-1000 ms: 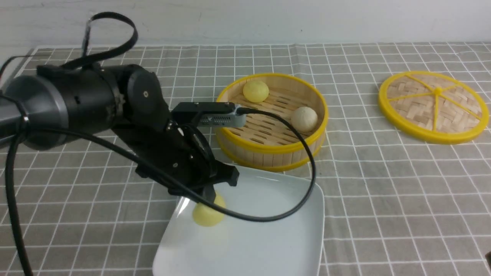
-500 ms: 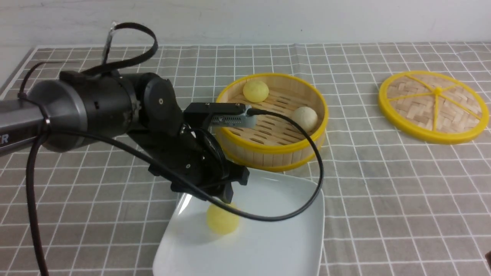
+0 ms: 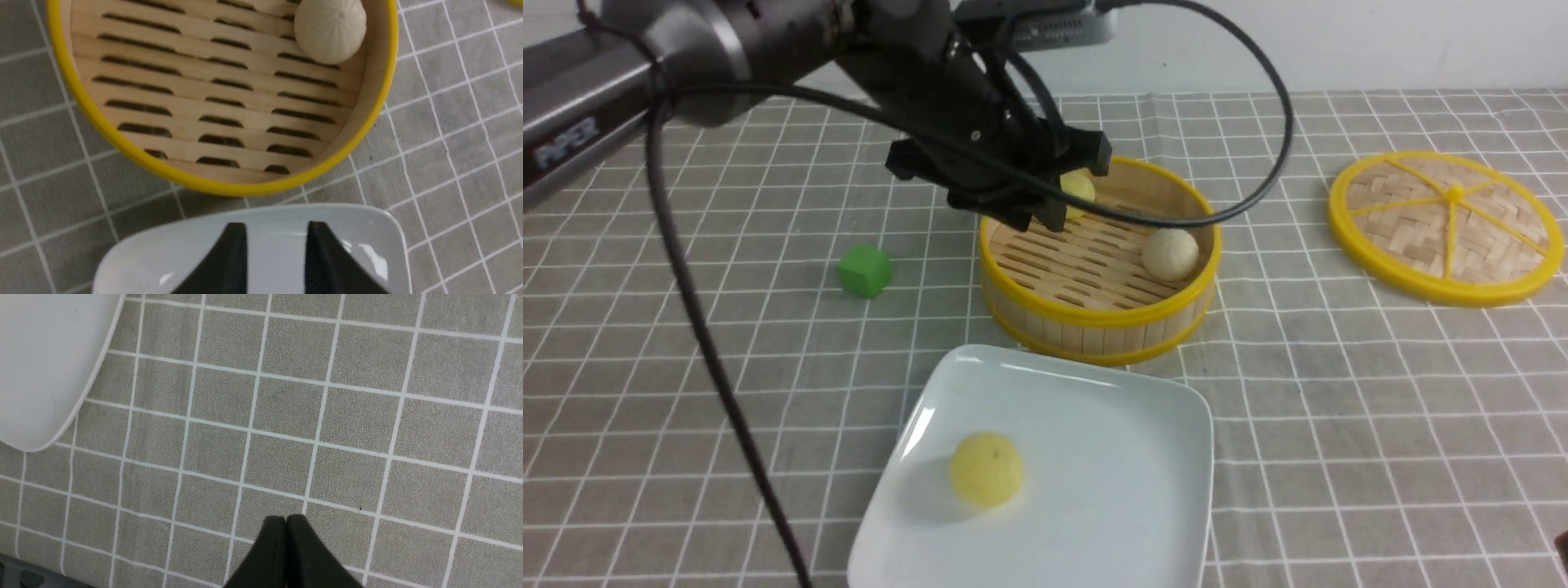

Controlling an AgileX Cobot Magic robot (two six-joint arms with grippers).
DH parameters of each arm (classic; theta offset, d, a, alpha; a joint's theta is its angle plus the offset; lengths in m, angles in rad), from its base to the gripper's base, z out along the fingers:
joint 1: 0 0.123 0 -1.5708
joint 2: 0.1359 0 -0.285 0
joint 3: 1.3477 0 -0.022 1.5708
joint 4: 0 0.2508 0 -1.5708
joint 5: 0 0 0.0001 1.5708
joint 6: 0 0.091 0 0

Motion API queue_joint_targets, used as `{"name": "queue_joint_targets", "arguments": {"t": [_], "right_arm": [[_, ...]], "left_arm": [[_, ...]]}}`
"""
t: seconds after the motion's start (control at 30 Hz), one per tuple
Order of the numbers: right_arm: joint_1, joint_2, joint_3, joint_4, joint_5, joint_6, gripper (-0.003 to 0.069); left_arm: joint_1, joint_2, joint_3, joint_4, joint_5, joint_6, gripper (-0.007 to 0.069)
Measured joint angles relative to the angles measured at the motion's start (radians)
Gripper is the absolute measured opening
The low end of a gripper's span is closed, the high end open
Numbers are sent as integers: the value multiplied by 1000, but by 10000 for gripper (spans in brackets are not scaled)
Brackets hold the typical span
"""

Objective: Put the steamed buns into the plate on the grey tablecloth.
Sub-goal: 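Reach into the bamboo steamer and grasp a bun with the left gripper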

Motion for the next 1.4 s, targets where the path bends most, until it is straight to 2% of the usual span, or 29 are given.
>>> {"name": "queue_joint_targets", "arguments": {"t": [0.07, 0.1, 0.13, 0.23, 0.4, 0.47, 0.53, 0.63, 0.7, 0.97, 1.4], "right_arm": [[0, 0, 0, 0, -2, 0, 11], [0, 0, 0, 0, -3, 0, 11], [0, 0, 0, 0, -3, 0, 13], [0, 0, 0, 1, -3, 0, 13], [0, 0, 0, 8, -9, -1, 13], [0, 0, 0, 12, -12, -2, 17], [0, 0, 0, 15, -13, -2, 18], [0, 0, 0, 17, -15, -2, 21], [0, 0, 0, 17, -18, -2, 21], [0, 0, 0, 17, -18, -2, 29], [0, 0, -1, 17, -18, -2, 43]], "left_arm": [[0, 80, -117, 39, 30, -8, 39], [0, 80, -117, 43, 31, -9, 34], [0, 148, -214, 87, 39, -30, 11], [0, 233, -336, 146, 51, -82, 17], [1, 339, -490, 185, 72, -134, 150], [1, 387, -548, 178, 75, -147, 262], [1, 420, -580, 166, 72, -150, 337], [1, 471, -622, 160, 55, -152, 437], [1, 501, -637, 159, 32, -153, 476], [1, 556, -640, 225, -57, -158, 498], [1, 605, -642, 277, -67, -158, 498]]}}
